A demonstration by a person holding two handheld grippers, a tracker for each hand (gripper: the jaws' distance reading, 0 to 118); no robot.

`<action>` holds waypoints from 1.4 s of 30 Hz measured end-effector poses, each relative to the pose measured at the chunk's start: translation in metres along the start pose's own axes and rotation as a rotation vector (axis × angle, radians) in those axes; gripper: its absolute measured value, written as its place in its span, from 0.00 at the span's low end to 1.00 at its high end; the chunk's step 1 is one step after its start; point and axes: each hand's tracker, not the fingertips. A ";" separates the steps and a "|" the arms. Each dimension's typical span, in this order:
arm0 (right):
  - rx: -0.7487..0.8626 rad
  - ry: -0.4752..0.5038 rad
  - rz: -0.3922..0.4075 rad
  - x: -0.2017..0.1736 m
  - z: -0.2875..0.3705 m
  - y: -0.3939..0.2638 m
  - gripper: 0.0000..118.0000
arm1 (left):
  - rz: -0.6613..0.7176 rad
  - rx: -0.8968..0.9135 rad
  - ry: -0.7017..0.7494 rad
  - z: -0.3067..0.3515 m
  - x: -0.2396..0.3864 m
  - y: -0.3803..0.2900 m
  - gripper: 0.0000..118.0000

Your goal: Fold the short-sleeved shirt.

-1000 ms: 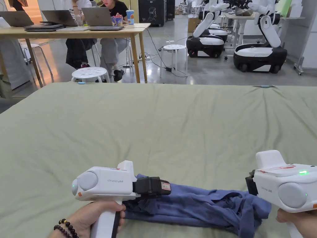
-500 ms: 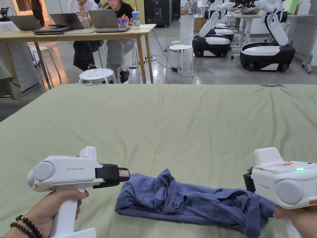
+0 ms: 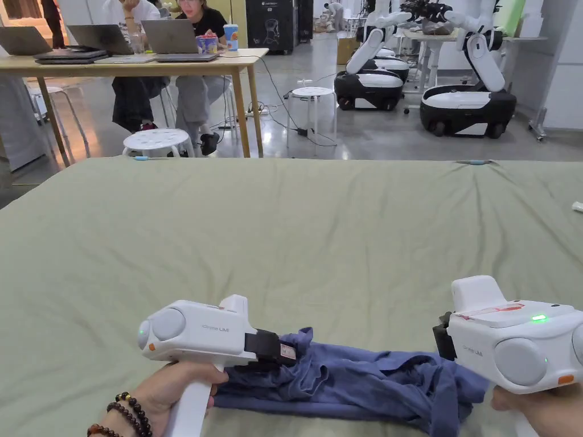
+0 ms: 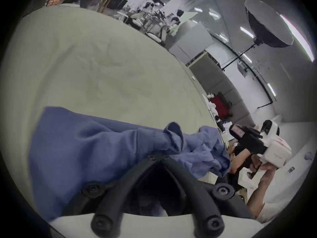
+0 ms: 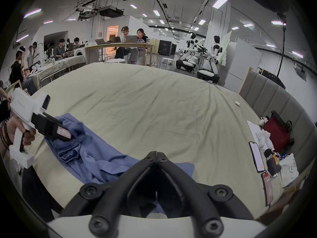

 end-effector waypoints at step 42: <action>0.063 0.005 -0.039 0.016 -0.024 0.021 0.00 | 0.154 0.099 -0.056 0.098 -0.065 0.000 0.95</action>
